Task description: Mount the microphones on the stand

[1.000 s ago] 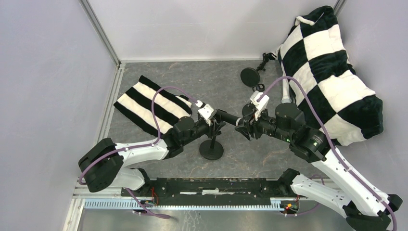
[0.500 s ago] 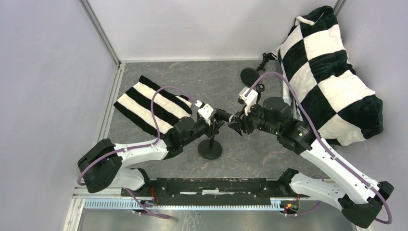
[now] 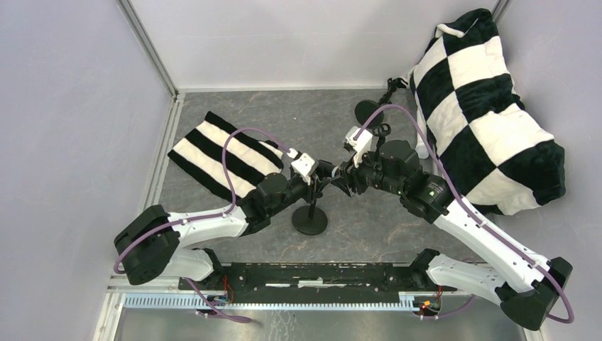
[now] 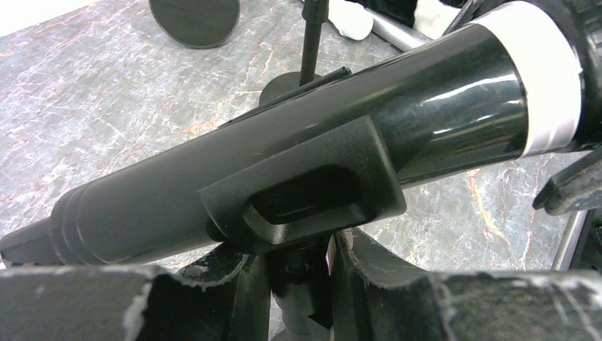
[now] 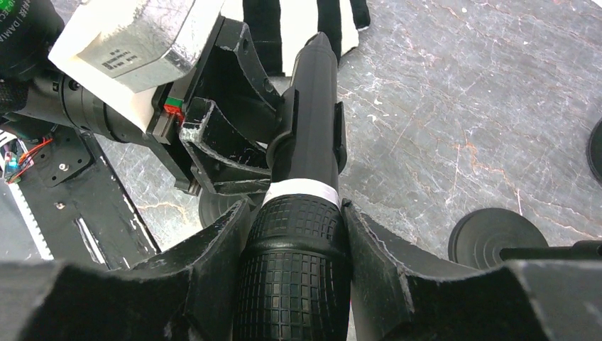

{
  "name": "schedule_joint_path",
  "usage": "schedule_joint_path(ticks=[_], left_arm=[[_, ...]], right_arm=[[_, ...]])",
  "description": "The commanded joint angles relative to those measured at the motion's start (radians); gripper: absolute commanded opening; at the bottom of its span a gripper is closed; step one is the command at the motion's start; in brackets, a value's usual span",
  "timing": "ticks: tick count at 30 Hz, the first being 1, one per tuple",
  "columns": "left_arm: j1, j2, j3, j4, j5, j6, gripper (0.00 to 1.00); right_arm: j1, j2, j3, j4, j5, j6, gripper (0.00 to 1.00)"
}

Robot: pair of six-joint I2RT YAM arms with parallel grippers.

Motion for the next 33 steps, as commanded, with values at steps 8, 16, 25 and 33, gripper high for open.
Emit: schedule_joint_path(ticks=[8,16,25,33], left_arm=[[-0.106,-0.011,-0.035,0.066,0.176,0.073,0.02],[-0.106,-0.015,-0.037,0.061,0.169,0.072,0.02],[-0.106,-0.014,-0.088,0.051,-0.015,0.016,0.02],[-0.106,0.006,-0.146,0.129,-0.093,-0.052,0.02]], right_arm=[[0.009,0.102,-0.117,0.095,-0.021,-0.028,0.0],[0.009,0.125,-0.11,0.102,-0.019,-0.028,0.0],[0.01,0.043,-0.038,0.022,-0.051,-0.094,0.49],[0.009,-0.136,0.01,-0.035,-0.064,-0.13,0.73]])
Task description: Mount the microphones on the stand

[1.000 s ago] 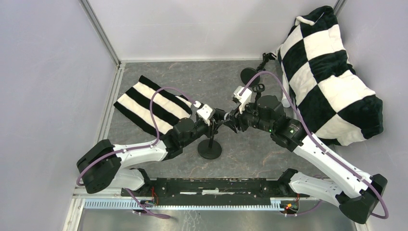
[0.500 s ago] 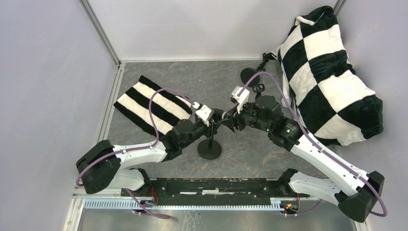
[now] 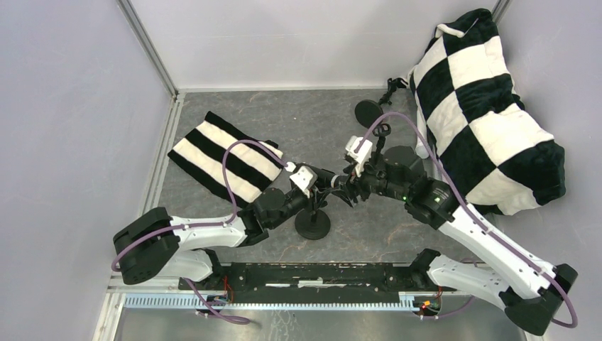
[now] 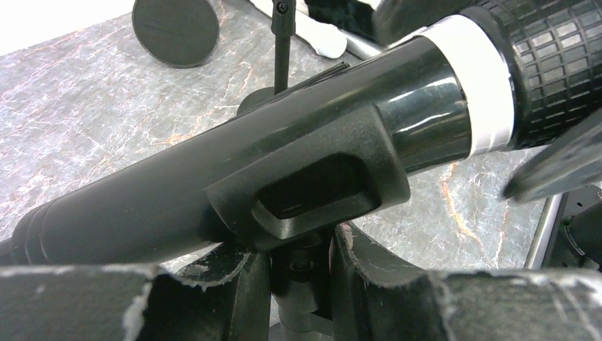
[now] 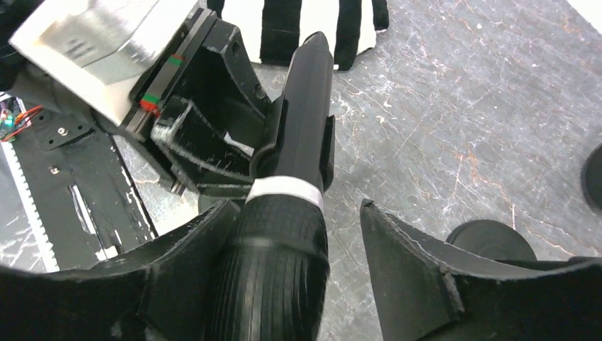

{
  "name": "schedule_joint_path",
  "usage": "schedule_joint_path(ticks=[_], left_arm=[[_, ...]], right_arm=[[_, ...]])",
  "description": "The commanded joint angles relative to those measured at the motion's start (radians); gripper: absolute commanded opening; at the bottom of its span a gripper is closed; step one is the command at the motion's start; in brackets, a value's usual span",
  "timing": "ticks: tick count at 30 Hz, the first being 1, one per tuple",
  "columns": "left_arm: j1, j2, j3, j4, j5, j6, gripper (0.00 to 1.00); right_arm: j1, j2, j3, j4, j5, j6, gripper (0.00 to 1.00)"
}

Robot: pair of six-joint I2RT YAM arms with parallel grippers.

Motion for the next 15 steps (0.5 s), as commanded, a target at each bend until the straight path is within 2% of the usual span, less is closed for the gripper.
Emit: schedule_joint_path(ticks=[1,9,15], left_arm=[[-0.014,0.029,-0.052,-0.016,-0.013,-0.064,0.02],[-0.014,0.0,-0.034,-0.019,-0.017,-0.093,0.02],[-0.014,0.0,0.073,-0.093,-0.045,-0.031,0.02]], right_arm=[[0.003,-0.108,0.041,-0.045,-0.017,-0.038,0.74],[0.003,-0.382,-0.089,-0.001,0.002,-0.04,0.74],[0.003,-0.506,-0.163,-0.002,0.099,-0.014,0.74]])
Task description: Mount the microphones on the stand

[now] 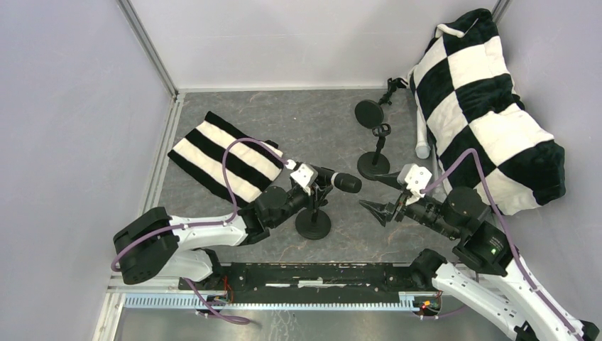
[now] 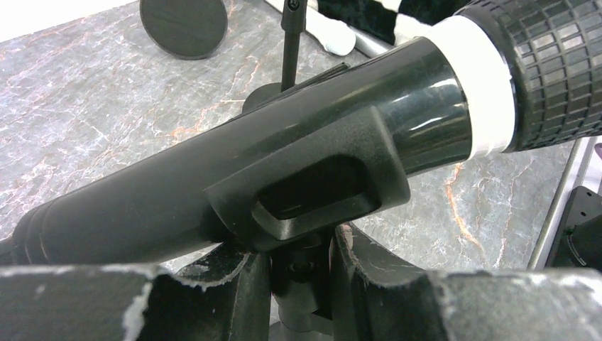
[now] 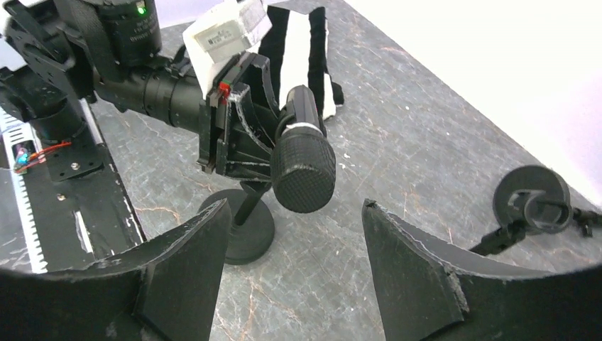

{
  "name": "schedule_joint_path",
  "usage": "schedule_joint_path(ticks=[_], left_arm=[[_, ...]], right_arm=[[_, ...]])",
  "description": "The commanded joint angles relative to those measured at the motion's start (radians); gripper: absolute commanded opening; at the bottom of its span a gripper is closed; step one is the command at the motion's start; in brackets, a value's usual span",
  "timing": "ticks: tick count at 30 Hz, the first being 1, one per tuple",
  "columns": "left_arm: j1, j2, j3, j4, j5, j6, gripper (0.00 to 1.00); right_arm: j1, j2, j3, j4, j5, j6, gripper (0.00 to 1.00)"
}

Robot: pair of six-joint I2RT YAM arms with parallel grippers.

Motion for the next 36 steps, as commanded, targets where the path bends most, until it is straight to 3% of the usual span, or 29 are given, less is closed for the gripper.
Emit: schedule_joint_path(ticks=[1,14,19,25,36], left_arm=[[-0.011,0.001,0.079,-0.088,-0.038,0.007,0.02],[0.028,0.038,0.089,0.18,-0.199,0.215,0.02],[0.19,0.144,0.183,0.257,-0.019,0.143,0.02],[0.359,0.378,0.385,0.348,0.166,0.144,0.02],[0.503,0.841,0.82,0.493,0.358,0.126,0.02]], right_arm=[[0.001,-0.048,-0.058,0.026,0.09,0.024,0.74],[0.001,-0.123,-0.159,0.125,0.169,0.051,0.73],[0.002,-0.118,-0.2,0.175,0.165,0.054,0.73],[0.001,-0.13,-0.28,0.237,0.188,0.07,0.73],[0.002,-0.108,-0.333,0.26,0.247,-0.001,0.73]])
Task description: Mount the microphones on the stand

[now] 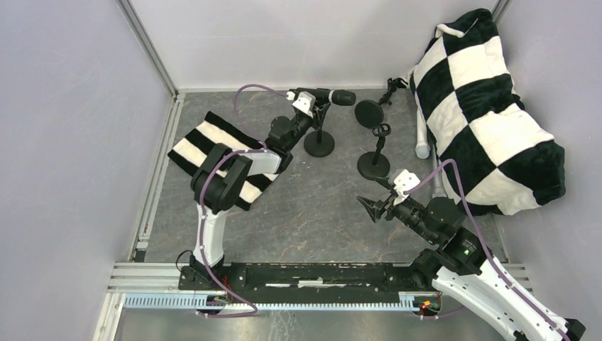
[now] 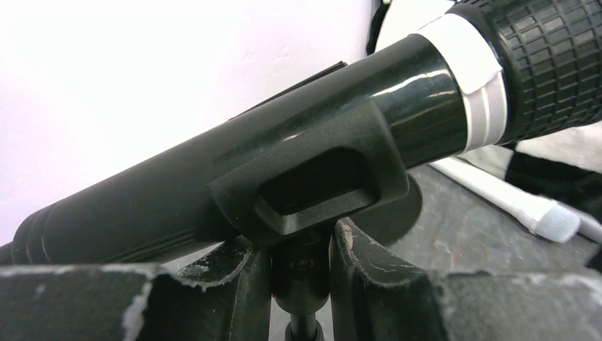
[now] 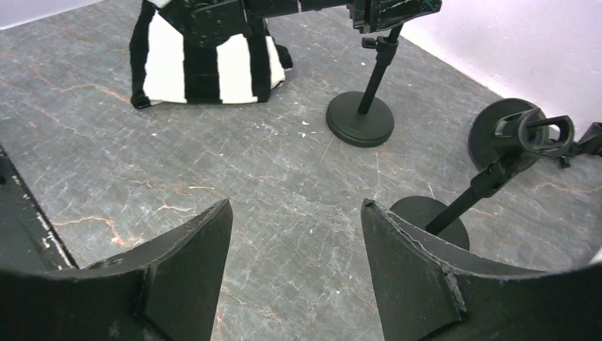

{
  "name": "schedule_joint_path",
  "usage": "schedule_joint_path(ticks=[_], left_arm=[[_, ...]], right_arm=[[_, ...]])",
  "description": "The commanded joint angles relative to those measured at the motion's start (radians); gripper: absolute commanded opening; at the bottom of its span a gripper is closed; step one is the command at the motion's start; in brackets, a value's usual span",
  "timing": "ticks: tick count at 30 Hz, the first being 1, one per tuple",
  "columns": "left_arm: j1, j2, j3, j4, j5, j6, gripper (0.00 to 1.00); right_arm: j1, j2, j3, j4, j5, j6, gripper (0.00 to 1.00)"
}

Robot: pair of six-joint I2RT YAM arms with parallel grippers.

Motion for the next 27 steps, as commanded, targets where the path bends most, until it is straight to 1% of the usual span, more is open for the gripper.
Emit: schedule_joint_path(ticks=[1,6,8,9,14,16,18,20,21,23,27], left_arm=[[0.033,0.133,0.2,0.127,0.079,0.008,0.02],[0.087,0.278,0.379,0.109,0.107,0.034,0.02],[0.108,0.3,0.412,0.09,0.13,0.03,0.02],[0.114,0.301,0.415,0.08,0.139,0.028,0.04],[0.117,0.252,0.338,0.061,0.183,0.022,0.41],[0.118,0.226,0.295,0.065,0.19,0.004,0.51],[0.116,0.201,0.249,0.074,0.19,-0.023,0.58],[0.116,0.176,0.208,0.076,0.186,-0.032,0.84],[0.117,0.162,0.184,0.073,0.182,-0.034,0.92],[0.116,0.134,0.141,0.071,0.173,-0.039,0.99],[0.116,0.059,0.038,0.079,0.159,-0.072,1.0]], right_arm=[[0.002,0.01,-0.025,0.072,0.056,-0.043,0.73],[0.002,0.027,-0.054,0.105,0.089,-0.061,0.73],[0.001,0.037,-0.057,0.109,0.09,-0.065,0.74],[0.002,0.04,-0.057,0.111,0.091,-0.066,0.74],[0.001,0.036,-0.068,0.136,0.103,-0.051,0.74],[0.001,0.039,-0.067,0.141,0.098,-0.041,0.74],[0.001,0.038,-0.064,0.138,0.092,-0.031,0.74],[0.0,0.037,-0.059,0.13,0.094,-0.021,0.74],[0.002,0.035,-0.055,0.124,0.096,-0.018,0.74],[0.002,0.029,-0.047,0.109,0.105,-0.013,0.74],[0.002,0.014,-0.037,0.079,0.177,0.019,0.74]])
